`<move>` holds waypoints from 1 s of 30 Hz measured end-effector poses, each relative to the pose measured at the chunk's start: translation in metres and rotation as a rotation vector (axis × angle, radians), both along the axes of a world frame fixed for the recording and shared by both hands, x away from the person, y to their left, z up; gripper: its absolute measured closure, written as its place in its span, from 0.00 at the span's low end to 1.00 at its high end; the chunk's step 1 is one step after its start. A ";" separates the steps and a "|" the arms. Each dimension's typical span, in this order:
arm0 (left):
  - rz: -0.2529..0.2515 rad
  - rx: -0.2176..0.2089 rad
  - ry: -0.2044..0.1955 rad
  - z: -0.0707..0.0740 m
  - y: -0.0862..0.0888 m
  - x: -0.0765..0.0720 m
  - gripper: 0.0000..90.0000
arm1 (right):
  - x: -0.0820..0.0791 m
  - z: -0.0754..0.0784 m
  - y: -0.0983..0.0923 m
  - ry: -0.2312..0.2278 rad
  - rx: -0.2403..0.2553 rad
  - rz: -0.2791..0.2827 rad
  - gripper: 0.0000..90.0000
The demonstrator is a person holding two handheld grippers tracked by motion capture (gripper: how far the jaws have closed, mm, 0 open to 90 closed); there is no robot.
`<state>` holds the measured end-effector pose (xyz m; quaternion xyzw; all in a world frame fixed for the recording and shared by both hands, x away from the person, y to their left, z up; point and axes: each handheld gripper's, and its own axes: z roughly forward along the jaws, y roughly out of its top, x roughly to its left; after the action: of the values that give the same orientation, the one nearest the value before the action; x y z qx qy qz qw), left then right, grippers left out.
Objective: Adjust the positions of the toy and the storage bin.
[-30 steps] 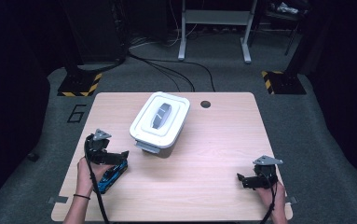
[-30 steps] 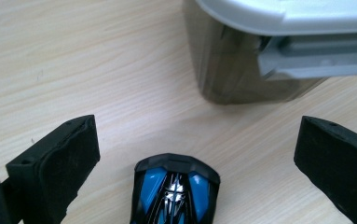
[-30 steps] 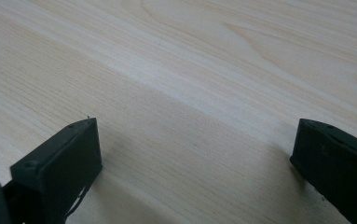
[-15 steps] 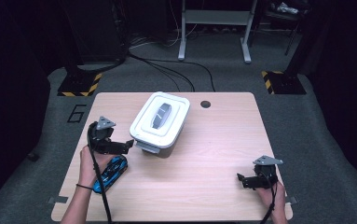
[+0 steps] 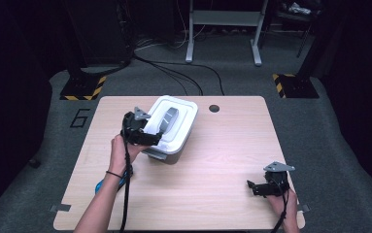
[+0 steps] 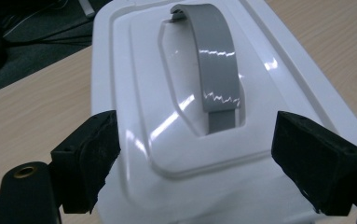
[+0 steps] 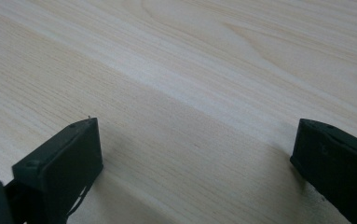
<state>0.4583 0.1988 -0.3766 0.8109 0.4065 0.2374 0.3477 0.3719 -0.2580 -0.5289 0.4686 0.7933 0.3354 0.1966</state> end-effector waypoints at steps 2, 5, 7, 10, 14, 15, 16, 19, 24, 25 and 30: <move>-0.010 0.002 -0.005 -0.003 -0.008 0.006 0.28 | 0.000 0.000 0.000 -0.001 -0.001 0.000 0.01; -0.007 -0.006 -0.015 -0.008 -0.016 0.013 0.37 | 0.000 0.000 0.000 0.001 0.001 -0.001 0.01; -0.009 -0.002 -0.025 -0.011 -0.021 0.015 0.44 | 0.000 0.000 0.000 -0.001 0.000 0.000 0.01; -0.018 0.021 -0.030 -0.014 -0.027 0.016 0.58 | 0.000 0.000 0.000 0.000 0.000 0.000 0.01; -0.022 0.026 -0.031 -0.016 -0.028 0.016 0.71 | 0.000 0.000 0.000 0.000 0.000 0.000 0.01; -0.022 0.026 -0.028 -0.016 -0.028 0.016 0.71 | 0.000 0.000 0.000 0.000 0.000 0.000 0.01; -0.021 0.026 -0.026 -0.016 -0.027 0.016 0.72 | 0.000 0.000 0.000 0.001 0.000 -0.001 0.01; -0.031 0.014 -0.016 -0.016 -0.024 0.015 0.72 | 0.000 0.000 0.000 0.002 0.000 -0.001 0.01; -0.048 0.006 -0.002 -0.016 -0.018 0.011 0.73 | 0.000 0.000 0.000 0.001 0.000 -0.001 0.01; -0.051 0.006 -0.004 -0.016 -0.018 0.010 0.73 | 0.000 0.000 0.000 -0.001 -0.001 0.001 0.01; -0.063 0.024 0.011 -0.014 -0.015 0.005 0.73 | 0.000 0.000 0.000 -0.001 -0.002 0.000 0.01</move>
<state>0.4629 0.1841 -0.3902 0.8287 0.3797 0.2269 0.3430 0.3718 -0.2580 -0.5289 0.4683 0.7935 0.3349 0.1973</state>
